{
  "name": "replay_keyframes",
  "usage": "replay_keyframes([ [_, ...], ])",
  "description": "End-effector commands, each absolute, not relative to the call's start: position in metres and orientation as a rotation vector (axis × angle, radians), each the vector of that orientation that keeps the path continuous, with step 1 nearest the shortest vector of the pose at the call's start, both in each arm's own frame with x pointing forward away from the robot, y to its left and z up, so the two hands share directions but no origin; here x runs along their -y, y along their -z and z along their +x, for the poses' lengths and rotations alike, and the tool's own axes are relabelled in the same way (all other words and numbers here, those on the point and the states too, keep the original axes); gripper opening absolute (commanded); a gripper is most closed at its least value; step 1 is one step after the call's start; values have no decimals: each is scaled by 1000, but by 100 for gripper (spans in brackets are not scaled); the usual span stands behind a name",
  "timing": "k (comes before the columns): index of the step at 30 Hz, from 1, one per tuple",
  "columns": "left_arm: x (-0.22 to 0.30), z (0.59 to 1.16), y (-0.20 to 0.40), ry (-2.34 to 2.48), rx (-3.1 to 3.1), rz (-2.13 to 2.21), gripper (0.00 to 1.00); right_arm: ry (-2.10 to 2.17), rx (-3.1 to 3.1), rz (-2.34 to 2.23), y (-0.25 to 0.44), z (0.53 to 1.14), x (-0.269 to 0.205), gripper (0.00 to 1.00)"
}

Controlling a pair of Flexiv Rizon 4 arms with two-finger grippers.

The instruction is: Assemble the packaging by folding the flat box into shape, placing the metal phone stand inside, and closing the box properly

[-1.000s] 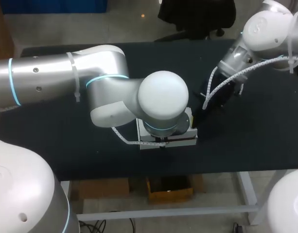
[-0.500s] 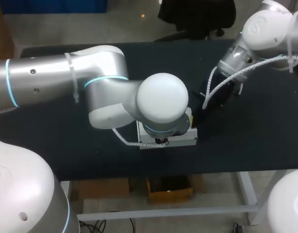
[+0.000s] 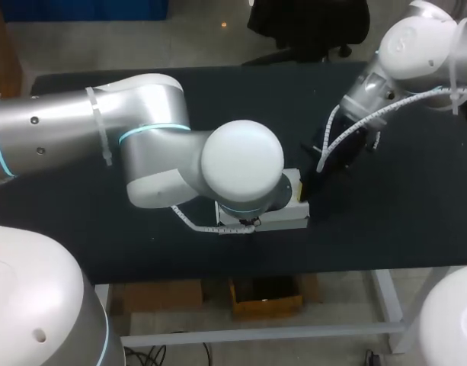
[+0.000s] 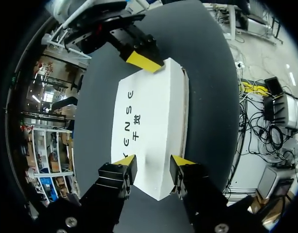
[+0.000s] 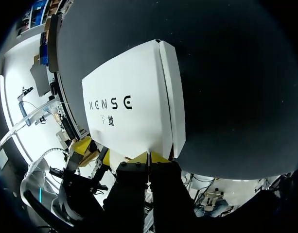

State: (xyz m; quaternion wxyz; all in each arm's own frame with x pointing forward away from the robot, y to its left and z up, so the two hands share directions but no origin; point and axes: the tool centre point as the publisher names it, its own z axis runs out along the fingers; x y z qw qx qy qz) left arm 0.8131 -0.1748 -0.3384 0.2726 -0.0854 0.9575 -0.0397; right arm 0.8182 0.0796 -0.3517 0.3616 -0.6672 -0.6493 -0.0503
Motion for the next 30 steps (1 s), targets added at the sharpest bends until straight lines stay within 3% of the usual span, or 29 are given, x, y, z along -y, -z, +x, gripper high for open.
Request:
replay_keyframes([
  [1, 161, 810, 330, 148, -2563, -246, 42, 120, 1668, -1712, 356, 820, -80, 0],
  [5, 155, 812, 323, 189, -2554, -290, 33, 117, 1666, -1712, 356, 820, -81, 0],
  [8, 151, 817, 320, 224, -2564, -332, 12, 116, 1665, -1712, 357, 819, -80, 0],
  [9, 150, 818, 320, 239, -2573, -348, 1, 116, 1665, -1713, 357, 818, -80, 0],
  [30, 149, 825, 347, 260, -2653, -401, 0, 119, 1661, -1716, 358, 816, -78, 0],
])
